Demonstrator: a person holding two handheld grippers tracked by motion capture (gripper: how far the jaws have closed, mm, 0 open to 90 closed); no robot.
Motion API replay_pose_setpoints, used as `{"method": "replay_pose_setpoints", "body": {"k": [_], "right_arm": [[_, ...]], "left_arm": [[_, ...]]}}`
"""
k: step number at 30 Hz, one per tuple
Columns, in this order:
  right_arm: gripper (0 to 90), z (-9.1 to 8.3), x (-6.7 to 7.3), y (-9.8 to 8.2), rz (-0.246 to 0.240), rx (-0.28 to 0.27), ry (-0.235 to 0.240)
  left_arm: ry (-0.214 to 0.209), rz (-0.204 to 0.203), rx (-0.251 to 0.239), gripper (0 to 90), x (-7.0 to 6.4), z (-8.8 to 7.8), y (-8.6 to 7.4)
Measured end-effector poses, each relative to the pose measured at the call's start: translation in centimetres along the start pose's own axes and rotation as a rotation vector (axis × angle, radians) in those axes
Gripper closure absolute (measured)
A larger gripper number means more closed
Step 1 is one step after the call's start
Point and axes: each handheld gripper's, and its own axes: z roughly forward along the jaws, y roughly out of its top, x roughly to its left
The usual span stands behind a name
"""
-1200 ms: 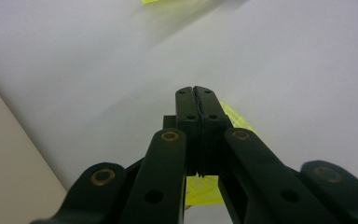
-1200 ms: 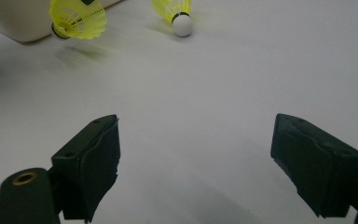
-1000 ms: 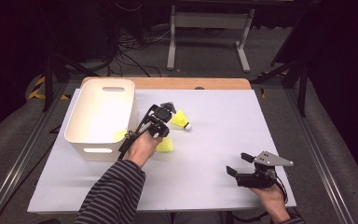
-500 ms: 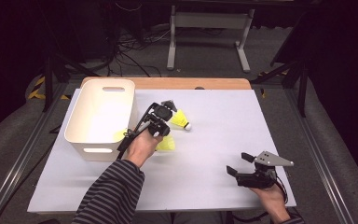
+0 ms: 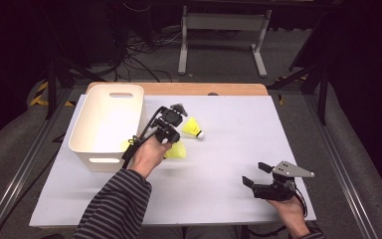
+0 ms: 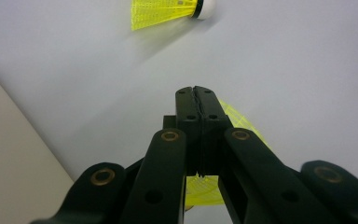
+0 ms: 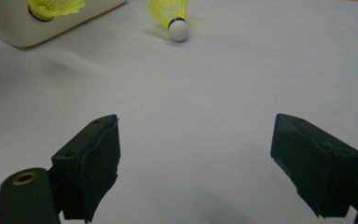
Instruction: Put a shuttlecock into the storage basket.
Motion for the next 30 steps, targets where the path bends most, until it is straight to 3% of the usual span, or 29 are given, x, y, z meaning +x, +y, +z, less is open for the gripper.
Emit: {"method": "replay_pose_setpoints", "body": {"k": [30], "right_arm": [[16.4, 0.0, 0.0, 0.0, -0.003, -0.008, -0.007]], "left_arm": [[-0.038, -0.003, -0.018, 90.0, 0.3, -1.9, -0.2]]}}
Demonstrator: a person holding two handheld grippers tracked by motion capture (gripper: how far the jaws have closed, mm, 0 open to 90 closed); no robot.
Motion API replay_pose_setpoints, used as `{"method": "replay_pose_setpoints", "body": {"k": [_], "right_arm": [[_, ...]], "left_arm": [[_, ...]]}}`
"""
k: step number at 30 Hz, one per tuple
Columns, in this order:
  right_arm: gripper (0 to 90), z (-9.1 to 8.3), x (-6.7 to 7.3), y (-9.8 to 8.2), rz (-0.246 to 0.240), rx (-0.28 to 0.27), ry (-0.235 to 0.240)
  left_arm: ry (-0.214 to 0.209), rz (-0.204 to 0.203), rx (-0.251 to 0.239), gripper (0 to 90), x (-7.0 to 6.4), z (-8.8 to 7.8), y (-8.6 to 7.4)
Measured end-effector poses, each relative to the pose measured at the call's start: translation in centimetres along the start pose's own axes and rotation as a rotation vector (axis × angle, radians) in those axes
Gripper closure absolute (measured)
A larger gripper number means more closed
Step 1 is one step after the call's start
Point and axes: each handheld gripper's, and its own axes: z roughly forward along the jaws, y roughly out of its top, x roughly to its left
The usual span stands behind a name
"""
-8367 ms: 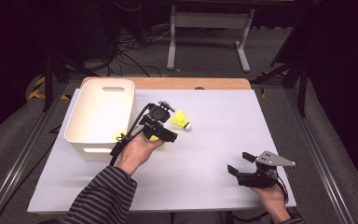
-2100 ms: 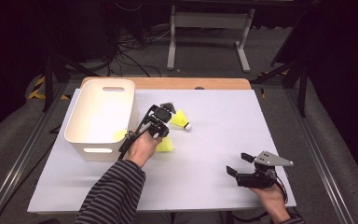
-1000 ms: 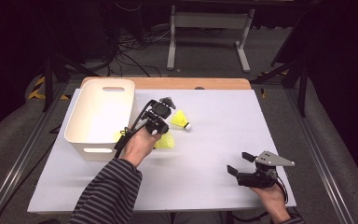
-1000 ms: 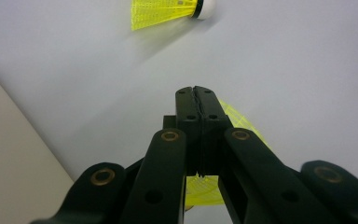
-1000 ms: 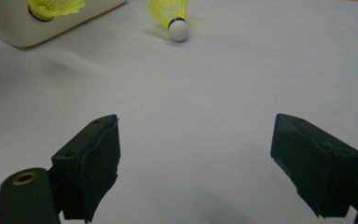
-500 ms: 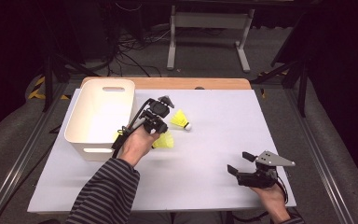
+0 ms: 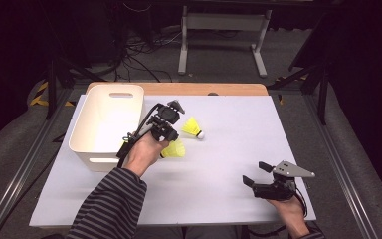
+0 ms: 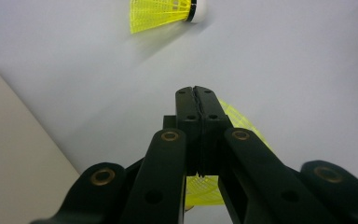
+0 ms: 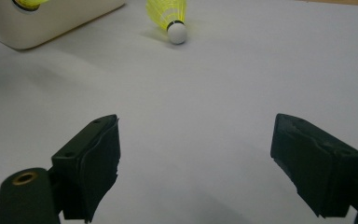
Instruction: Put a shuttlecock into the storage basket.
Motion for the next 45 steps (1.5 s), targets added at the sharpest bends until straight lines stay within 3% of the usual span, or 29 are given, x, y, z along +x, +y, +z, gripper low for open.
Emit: {"method": "replay_pose_setpoints", "body": {"k": [21, 38, 45], "right_arm": [[16.4, 0.0, 0.0, 0.0, -0.001, 0.001, 0.004], [16.5, 0.0, 0.0, 0.0, 0.0, 0.002, 0.006], [16.5, 0.0, 0.0, 0.0, 0.0, 0.002, 0.007]], "left_arm": [[-0.019, -0.016, -0.022, 90.0, 0.9, -1.7, 0.3], [-0.009, -0.013, -0.037, 90.0, 1.5, -3.4, 0.7], [-0.01, -0.031, -0.052, 89.9, 1.9, -4.1, 0.8]]}}
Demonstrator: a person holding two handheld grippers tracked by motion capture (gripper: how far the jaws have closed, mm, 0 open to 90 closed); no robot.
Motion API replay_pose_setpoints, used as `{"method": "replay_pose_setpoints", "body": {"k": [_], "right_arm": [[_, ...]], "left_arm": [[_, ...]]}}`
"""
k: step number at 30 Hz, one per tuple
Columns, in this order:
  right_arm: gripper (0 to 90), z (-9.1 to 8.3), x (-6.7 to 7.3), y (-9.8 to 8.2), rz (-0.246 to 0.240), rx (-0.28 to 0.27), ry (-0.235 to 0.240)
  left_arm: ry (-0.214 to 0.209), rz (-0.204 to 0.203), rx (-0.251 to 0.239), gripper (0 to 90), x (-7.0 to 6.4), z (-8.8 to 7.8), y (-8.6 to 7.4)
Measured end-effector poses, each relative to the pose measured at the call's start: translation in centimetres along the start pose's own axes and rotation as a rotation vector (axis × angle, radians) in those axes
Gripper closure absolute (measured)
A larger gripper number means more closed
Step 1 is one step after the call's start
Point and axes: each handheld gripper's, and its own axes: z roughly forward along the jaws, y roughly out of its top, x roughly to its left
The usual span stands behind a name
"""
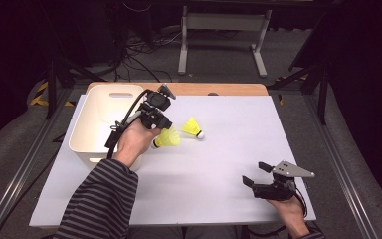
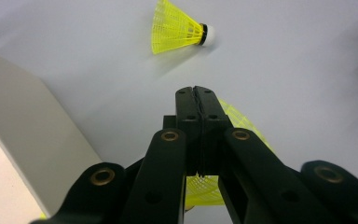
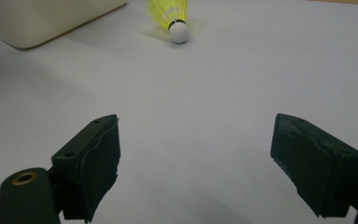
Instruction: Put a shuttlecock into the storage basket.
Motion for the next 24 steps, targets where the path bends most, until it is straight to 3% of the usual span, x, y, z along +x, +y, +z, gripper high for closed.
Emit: {"method": "replay_pose_setpoints", "body": {"k": [24], "right_arm": [[16.5, 0.0, 0.0, 0.0, 0.002, 0.003, 0.002]], "left_arm": [[0.008, 0.002, -0.015, 89.9, 0.5, -2.0, 0.6]]}}
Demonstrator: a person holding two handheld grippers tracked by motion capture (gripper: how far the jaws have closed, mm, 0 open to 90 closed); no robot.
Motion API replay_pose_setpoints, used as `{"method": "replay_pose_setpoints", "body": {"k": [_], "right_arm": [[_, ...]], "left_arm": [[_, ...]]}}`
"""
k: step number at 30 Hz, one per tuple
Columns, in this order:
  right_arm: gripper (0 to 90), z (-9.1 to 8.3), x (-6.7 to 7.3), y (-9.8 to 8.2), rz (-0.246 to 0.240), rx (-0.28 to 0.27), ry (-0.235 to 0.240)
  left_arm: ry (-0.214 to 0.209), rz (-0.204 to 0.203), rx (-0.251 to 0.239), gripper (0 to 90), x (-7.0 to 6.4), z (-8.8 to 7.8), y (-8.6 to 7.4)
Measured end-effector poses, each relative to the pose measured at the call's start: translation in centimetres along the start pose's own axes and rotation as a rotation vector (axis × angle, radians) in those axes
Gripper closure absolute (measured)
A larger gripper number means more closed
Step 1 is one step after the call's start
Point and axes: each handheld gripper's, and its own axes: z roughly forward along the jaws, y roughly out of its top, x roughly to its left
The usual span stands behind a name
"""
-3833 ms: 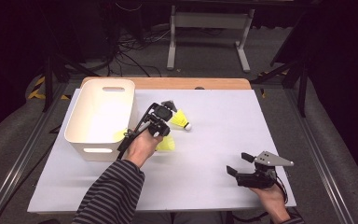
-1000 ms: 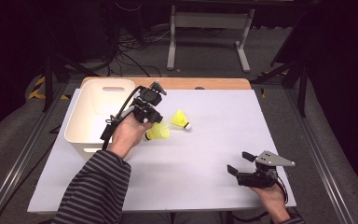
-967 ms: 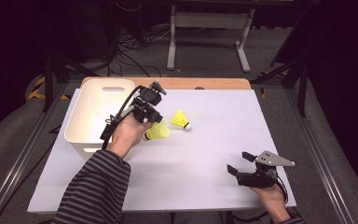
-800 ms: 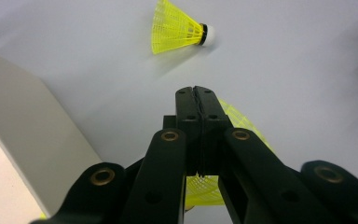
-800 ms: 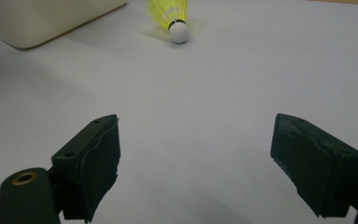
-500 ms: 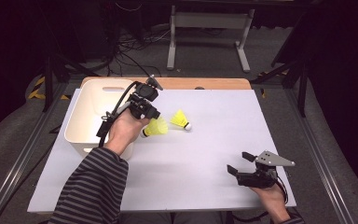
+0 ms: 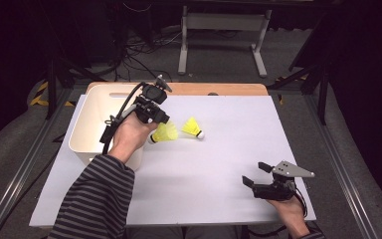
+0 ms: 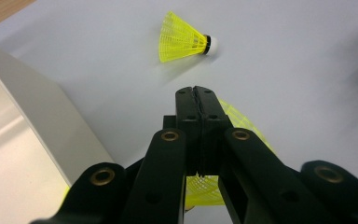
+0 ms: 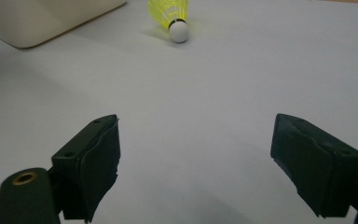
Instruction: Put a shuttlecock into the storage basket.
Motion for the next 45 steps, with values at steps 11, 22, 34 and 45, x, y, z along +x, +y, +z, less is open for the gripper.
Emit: {"method": "replay_pose_setpoints", "body": {"k": [11, 22, 34, 45], "right_arm": [[16.5, 0.0, 0.0, 0.0, 0.001, 0.0, -0.001], [16.5, 0.0, 0.0, 0.0, 0.001, -0.001, -0.001], [16.4, 0.0, 0.0, 0.0, 0.001, 0.0, -0.001], [16.5, 0.0, 0.0, 0.0, 0.001, 0.0, 0.0]], "left_arm": [[0.009, -0.006, -0.01, 90.0, 0.4, -1.2, 0.3], [0.014, -0.015, -0.012, 90.0, 0.8, -1.6, 0.2], [0.013, -0.025, -0.019, 89.9, 1.3, -2.2, 0.0], [0.018, -0.034, -0.019, 90.0, 1.8, -2.5, -0.2]]}}
